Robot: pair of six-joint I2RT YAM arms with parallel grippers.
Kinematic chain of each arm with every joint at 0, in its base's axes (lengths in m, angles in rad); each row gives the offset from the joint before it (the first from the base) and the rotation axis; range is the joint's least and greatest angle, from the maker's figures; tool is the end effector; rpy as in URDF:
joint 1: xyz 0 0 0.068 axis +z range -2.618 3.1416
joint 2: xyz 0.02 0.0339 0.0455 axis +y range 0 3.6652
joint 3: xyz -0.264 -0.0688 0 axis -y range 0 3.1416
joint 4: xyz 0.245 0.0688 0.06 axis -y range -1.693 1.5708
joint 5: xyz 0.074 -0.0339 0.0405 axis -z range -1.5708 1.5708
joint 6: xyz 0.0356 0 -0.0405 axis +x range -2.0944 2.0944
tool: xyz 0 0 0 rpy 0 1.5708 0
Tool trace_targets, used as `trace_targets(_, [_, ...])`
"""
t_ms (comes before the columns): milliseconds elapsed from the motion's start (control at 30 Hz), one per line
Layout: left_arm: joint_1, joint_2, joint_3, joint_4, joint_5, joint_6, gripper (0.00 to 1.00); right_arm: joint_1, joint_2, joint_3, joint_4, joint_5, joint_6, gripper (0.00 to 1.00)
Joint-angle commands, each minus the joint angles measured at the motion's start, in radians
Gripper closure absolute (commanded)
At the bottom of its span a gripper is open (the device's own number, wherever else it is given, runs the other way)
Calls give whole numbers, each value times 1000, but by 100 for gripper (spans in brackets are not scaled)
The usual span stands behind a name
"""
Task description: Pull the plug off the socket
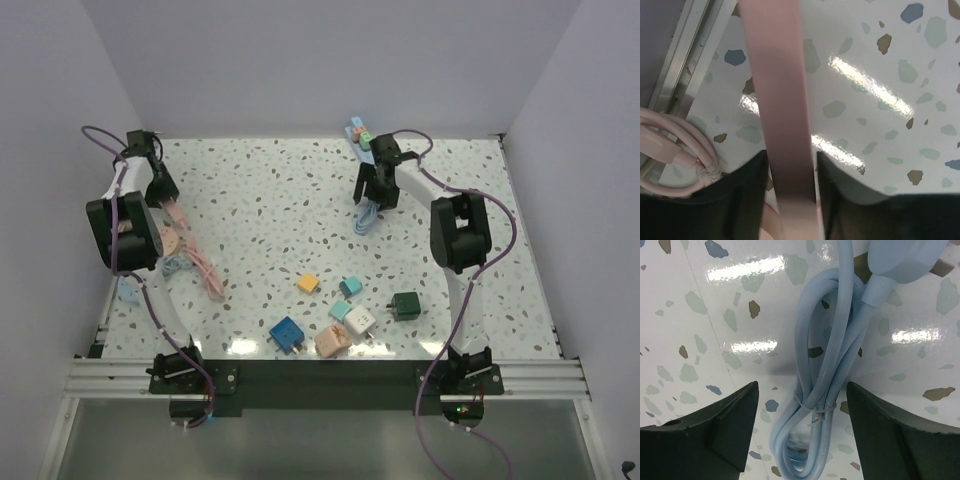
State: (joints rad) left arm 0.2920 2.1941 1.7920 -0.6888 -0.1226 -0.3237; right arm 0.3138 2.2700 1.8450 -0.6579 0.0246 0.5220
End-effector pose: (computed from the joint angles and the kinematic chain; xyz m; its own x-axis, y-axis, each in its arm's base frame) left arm 0.4522 0.1405 0.1902 -0.6973 -0.5392 -0.4722 -0.5923 0.8045 -0.0440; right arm 0.4656 0.1502 0.1724 -0.8767 0.2395 -0.4172 0.1610 0.9633 0.2149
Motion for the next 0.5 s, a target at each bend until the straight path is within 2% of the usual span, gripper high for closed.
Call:
trace_targets(0, [-8, 6, 67, -43, -12, 43, 48, -2, -38, -7, 17, -44, -10, 27])
trace_targets(100, [-10, 0, 57, -43, -15, 31, 32, -1, -49, -18, 21, -54, -10, 30])
trace_targets(233, [-10, -26, 32, -41, 12, 2, 19, -2, -63, -29, 23, -64, -10, 32])
trace_targets(300, [-13, -63, 6, -37, 44, -14, 3, -1, -75, -36, 26, -74, -13, 37])
trace_targets(333, [-16, -83, -8, -32, 55, -18, 0, -2, -78, -39, 29, -77, -14, 40])
trace_targets(367, [-22, -106, -41, -23, 78, -20, 0, -2, -79, -46, 32, -84, -19, 44])
trace_targets(400, [-39, -132, -61, -14, 87, -23, 0, -2, -82, -46, 35, -89, -20, 58])
trace_targets(467, [-63, -220, -129, 17, 118, -29, 0, -2, -86, -46, 35, -124, -30, 79])
